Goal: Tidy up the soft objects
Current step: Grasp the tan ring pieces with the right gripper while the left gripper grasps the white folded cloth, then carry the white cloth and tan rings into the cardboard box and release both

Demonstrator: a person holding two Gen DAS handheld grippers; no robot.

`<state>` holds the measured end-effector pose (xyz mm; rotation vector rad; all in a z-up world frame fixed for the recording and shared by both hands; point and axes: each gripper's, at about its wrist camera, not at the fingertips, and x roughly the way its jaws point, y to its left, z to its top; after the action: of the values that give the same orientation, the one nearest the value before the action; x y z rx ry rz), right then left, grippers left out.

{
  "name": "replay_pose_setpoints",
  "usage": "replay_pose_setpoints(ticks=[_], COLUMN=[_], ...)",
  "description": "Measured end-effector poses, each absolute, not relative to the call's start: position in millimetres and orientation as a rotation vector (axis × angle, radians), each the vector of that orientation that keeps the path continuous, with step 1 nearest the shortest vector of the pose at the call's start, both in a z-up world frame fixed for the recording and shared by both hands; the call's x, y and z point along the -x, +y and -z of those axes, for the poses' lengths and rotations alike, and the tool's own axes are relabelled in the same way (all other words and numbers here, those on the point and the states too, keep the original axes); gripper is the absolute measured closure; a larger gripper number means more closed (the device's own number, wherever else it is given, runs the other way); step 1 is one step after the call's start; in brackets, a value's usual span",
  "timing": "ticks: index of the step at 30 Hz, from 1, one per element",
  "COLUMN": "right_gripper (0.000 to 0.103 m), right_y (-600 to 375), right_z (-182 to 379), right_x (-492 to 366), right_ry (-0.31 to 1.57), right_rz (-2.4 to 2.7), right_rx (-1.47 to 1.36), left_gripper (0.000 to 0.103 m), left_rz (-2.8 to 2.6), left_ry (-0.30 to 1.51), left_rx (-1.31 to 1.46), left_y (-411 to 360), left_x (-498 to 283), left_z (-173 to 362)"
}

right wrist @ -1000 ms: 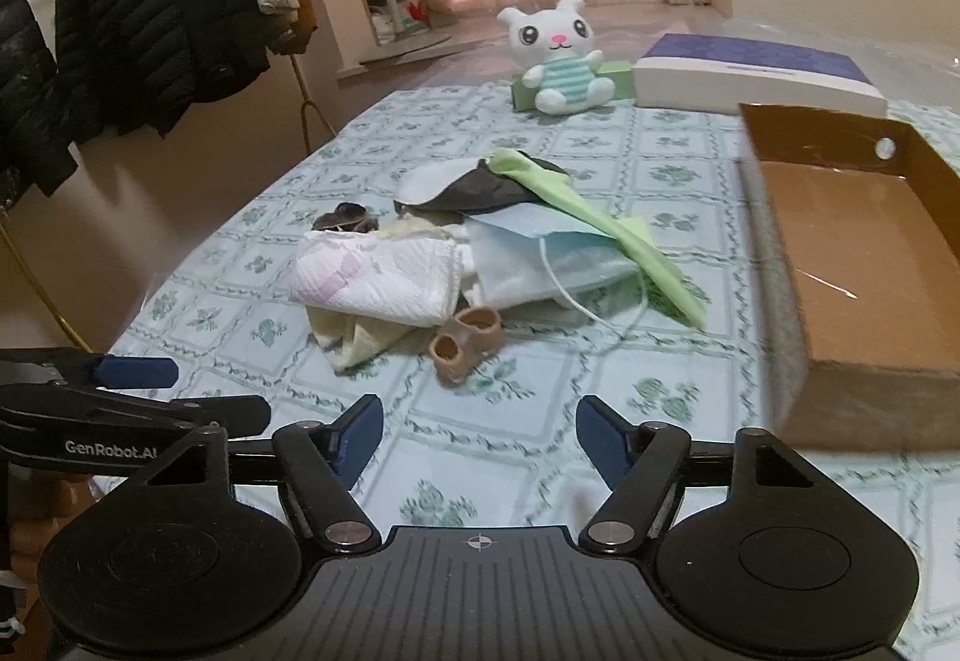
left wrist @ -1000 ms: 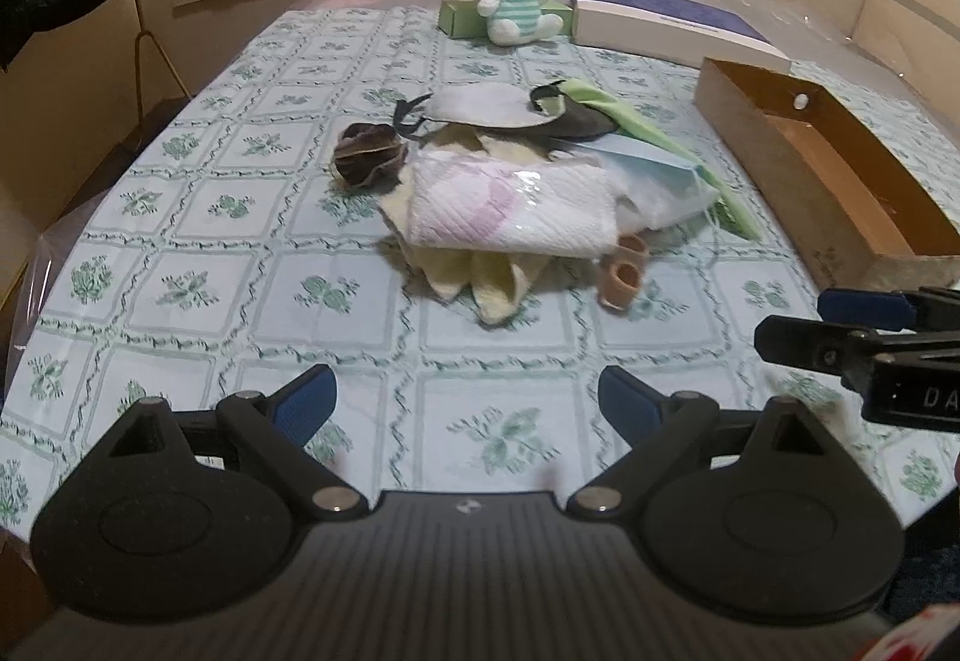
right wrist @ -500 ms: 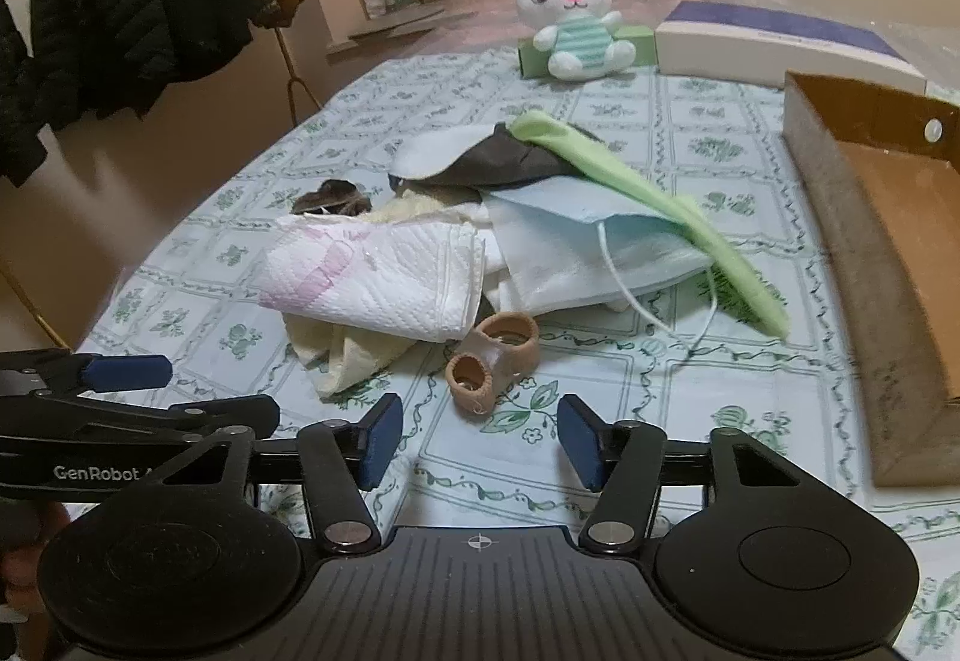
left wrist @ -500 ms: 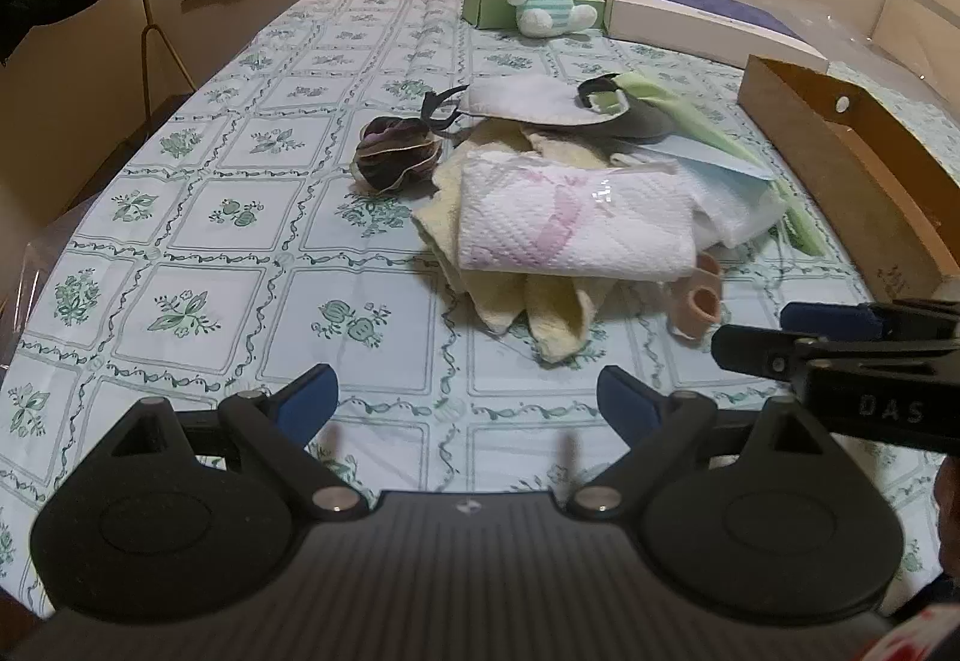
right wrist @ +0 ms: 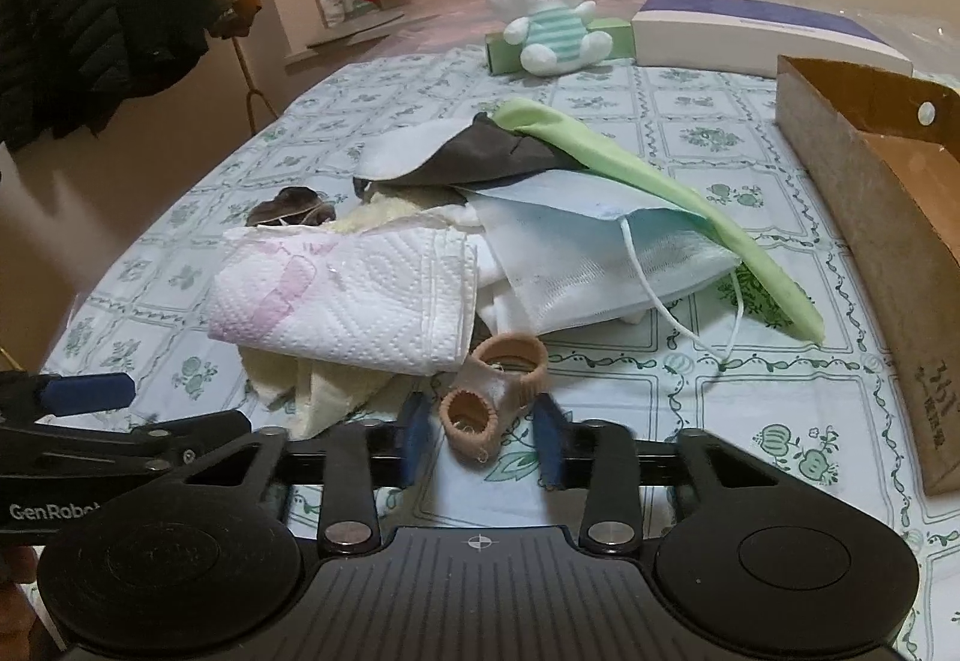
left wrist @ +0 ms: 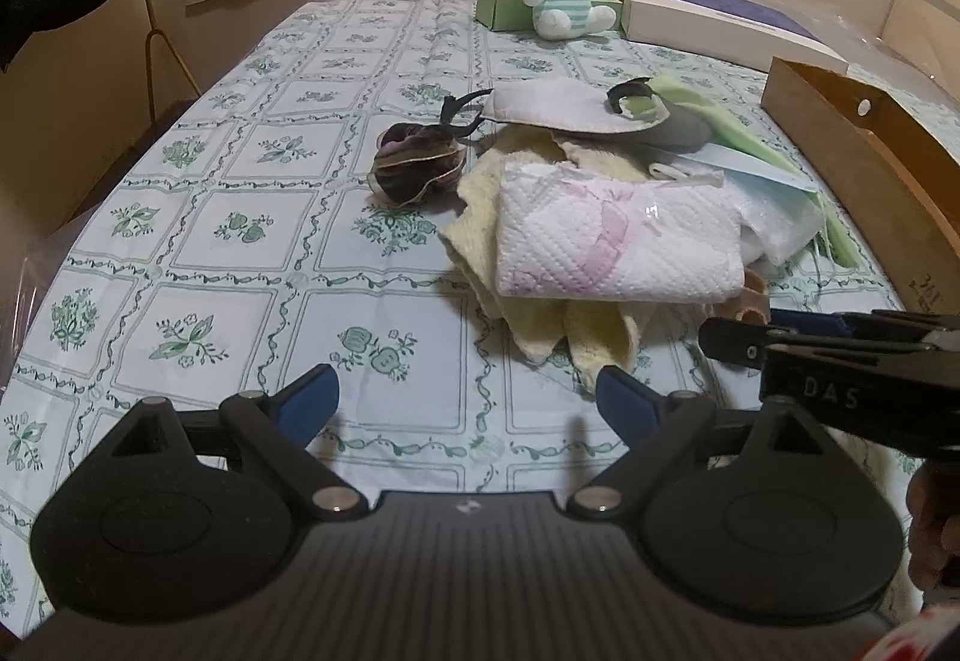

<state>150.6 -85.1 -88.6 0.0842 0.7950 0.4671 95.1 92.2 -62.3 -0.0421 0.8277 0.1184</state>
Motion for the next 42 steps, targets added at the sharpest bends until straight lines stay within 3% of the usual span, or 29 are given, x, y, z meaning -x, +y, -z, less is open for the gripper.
replay_pose_setpoints(ticks=[5,19,26,28,31,36,42], right_gripper=[0.084,0.085,0.085,0.085,0.085,0.085,0.085], right_y=[-95.7,-141.3,-152.1,-154.6,-159.0,-165.1,-172.7], right_z=[85.7,73.5,74.4,74.6,73.1,68.0,51.5], right_x=[-148.1,-143.6,-146.0,-144.9,-141.9,-134.4,-120.6], right_ry=[0.786,0.804,0.820,0.825,0.831,0.832,0.805], right_rz=[-0.475,-0.452,-0.438,-0.437,-0.438,-0.444,-0.477], right_rx=[-0.081,-0.108,-0.131,-0.134,-0.137,-0.146,-0.144], left_gripper=[0.011,0.012,0.043,0.064,0.079,0.090,0.093], left_rz=[-0.103,-0.008,0.021,0.027,0.020,0.011,-0.006], left_ry=[0.817,0.720,0.729,0.737,0.742,0.726,0.717], left_rx=[0.035,-0.054,0.003,0.008,0.013,0.029,0.058], left_y=[89.6,67.1,70.2,70.0,69.9,71.1,69.5], left_x=[-97.4,-107.9,-130.0,-135.8,-137.3,-125.6,-104.4], left_z=[60.7,45.1,45.0,46.9,49.1,44.8,32.3])
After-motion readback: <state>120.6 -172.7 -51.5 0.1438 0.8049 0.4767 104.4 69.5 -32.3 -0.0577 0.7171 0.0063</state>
